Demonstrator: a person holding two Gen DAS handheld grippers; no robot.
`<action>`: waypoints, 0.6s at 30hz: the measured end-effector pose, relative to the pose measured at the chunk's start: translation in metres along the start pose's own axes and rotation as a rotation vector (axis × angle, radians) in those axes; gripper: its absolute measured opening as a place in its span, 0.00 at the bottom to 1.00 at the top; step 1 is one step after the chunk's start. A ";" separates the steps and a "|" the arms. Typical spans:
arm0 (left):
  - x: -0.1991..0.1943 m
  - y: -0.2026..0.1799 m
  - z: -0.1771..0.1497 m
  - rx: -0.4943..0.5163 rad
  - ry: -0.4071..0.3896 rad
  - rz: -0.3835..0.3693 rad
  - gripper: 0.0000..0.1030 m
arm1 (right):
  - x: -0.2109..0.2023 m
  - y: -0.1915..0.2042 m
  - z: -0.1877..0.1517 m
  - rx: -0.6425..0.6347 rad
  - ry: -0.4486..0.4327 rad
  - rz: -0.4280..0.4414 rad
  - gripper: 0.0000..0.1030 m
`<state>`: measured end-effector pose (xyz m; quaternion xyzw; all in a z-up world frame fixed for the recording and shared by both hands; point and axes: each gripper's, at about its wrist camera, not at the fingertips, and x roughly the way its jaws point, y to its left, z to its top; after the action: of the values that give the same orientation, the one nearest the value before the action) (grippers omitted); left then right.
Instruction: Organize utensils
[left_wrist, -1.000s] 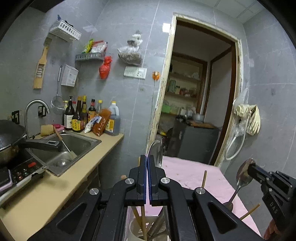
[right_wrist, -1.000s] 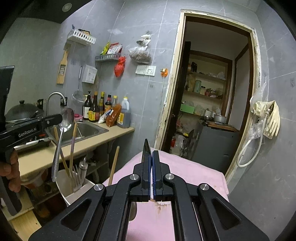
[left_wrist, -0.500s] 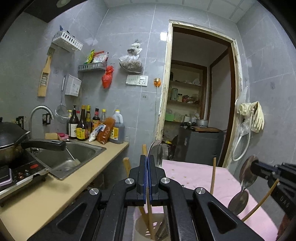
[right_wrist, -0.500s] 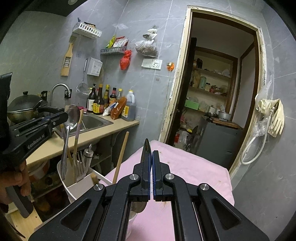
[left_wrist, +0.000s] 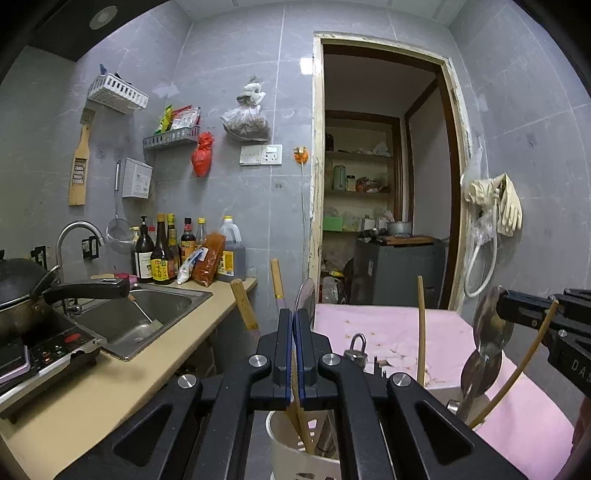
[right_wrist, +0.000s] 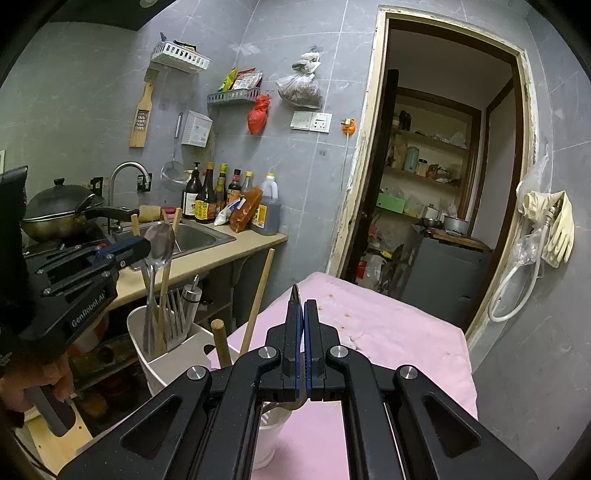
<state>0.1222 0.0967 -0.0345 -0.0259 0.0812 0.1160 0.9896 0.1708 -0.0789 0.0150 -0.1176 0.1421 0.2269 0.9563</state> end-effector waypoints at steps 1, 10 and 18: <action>0.000 0.000 0.000 0.002 0.013 -0.005 0.03 | 0.001 -0.001 0.001 0.005 0.005 0.004 0.02; -0.003 0.013 -0.002 -0.117 0.127 -0.089 0.05 | -0.012 -0.015 -0.001 0.093 0.006 0.021 0.03; -0.015 0.022 0.006 -0.209 0.201 -0.141 0.35 | -0.041 -0.032 0.000 0.208 -0.015 -0.008 0.34</action>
<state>0.1034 0.1146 -0.0269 -0.1460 0.1653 0.0508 0.9740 0.1503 -0.1236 0.0333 -0.0168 0.1571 0.2079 0.9653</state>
